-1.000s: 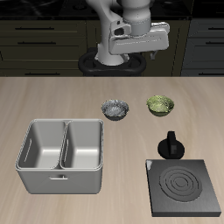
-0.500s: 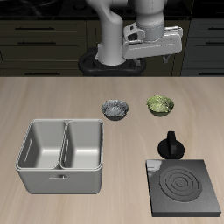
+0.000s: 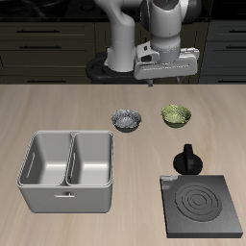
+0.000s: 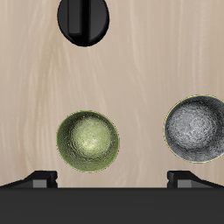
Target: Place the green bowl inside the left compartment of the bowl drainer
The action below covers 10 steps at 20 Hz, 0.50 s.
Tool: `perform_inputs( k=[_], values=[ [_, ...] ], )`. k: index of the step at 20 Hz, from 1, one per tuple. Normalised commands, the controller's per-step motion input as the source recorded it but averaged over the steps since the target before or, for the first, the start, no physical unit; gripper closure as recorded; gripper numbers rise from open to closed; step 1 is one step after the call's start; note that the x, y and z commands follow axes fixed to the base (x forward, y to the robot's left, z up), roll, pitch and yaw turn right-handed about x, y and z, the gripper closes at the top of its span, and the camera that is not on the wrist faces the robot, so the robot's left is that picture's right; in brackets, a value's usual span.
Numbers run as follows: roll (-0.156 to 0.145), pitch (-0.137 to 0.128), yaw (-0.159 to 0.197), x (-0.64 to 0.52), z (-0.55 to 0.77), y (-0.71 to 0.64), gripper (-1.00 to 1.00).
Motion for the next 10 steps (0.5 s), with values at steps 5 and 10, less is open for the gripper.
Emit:
perform_inputs(
  k=[5, 10],
  values=[
    [-0.019, 0.033, 0.005, -0.04, -0.42, -0.01, -1.00],
    [0.012, 0.061, -0.013, -0.03, -0.46, 0.07, -1.00]
  ],
)
